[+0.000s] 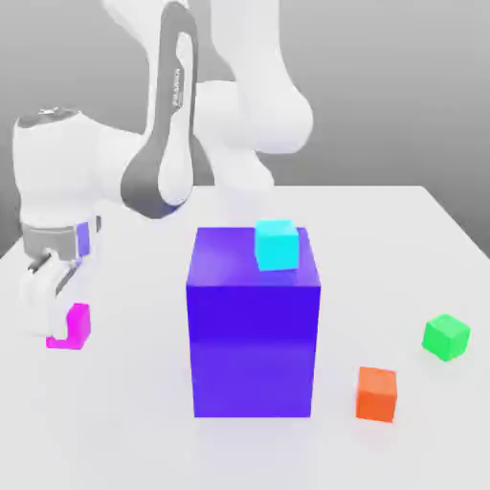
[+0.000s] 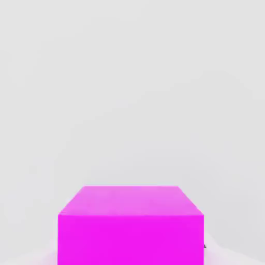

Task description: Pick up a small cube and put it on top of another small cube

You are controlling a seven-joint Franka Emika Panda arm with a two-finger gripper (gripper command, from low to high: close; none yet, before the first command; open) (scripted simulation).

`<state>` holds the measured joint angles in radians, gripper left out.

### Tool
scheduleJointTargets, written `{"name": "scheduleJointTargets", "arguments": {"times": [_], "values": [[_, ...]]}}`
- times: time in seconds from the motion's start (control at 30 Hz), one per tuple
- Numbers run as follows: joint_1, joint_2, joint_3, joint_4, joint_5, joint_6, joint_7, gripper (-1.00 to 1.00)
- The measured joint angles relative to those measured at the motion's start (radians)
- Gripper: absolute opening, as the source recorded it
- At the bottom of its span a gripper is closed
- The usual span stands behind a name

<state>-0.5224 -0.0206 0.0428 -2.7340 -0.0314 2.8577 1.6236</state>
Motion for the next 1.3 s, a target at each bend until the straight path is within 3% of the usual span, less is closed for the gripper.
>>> {"name": "scheduleJointTargets", "arguments": {"times": [0.53, 1.1, 1.3], "values": [[0.628, -0.06, 0.266, 0.116, -0.046, -0.074, -0.583, -1.0], [1.021, -0.042, 0.432, 0.037, 0.08, -0.192, -0.981, -1.0], [1.033, 0.126, 0.384, 0.035, -0.107, -0.064, -0.85, -1.0]]}}
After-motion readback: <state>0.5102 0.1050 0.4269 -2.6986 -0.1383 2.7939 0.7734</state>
